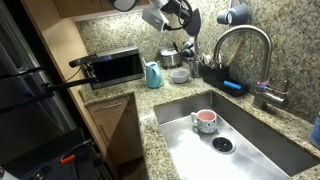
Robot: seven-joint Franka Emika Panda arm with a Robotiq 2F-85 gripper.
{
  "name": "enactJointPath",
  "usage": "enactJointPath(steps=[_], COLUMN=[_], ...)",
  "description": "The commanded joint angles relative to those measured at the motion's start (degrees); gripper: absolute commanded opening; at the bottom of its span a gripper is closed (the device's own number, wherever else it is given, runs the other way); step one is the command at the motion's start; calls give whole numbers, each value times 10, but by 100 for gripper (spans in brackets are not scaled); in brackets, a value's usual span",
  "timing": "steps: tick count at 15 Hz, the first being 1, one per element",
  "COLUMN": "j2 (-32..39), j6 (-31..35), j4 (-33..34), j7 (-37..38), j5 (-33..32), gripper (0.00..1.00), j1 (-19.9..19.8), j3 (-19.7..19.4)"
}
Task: Take the spatula out of the utensil holder and place it on the counter
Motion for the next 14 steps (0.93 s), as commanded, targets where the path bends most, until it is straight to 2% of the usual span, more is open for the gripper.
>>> enactJointPath(steps=[1,3,4,6,14], j2=[-32,-29,-7,-9,-10], j6=[0,0,0,0,0], j4=[-62,-79,-54,-68,-73], j7=[34,50,15,23,23], j5=[-37,-61,-39,-51,-53], gripper=[1,1,4,4,4], j1=[-103,-161,-109,-144,-150], j3=[80,123,84,109,114])
